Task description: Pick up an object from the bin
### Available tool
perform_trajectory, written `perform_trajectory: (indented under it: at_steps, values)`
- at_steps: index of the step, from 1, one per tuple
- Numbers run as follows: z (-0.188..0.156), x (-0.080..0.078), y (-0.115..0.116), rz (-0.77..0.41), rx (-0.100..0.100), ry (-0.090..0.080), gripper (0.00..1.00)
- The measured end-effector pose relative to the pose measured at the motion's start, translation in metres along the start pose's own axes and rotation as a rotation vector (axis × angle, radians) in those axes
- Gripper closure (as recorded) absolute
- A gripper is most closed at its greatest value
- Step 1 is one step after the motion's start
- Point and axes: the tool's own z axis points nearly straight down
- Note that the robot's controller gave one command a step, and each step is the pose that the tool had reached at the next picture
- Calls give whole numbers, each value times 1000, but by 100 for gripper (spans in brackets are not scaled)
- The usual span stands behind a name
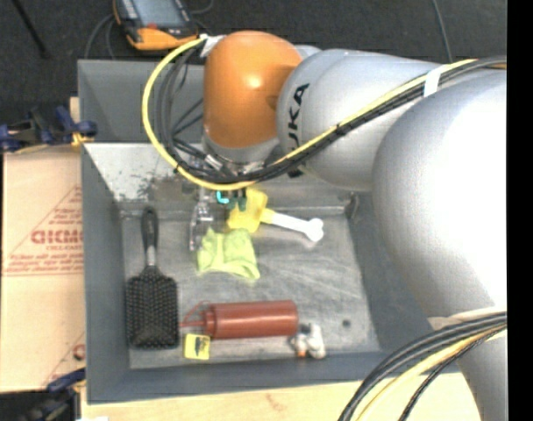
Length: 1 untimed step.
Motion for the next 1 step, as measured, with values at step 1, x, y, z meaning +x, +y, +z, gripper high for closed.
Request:
perform_trajectory:
  at_steps: [1]
  values:
    - [-5, -2, 0, 2, -1, -8, 0]
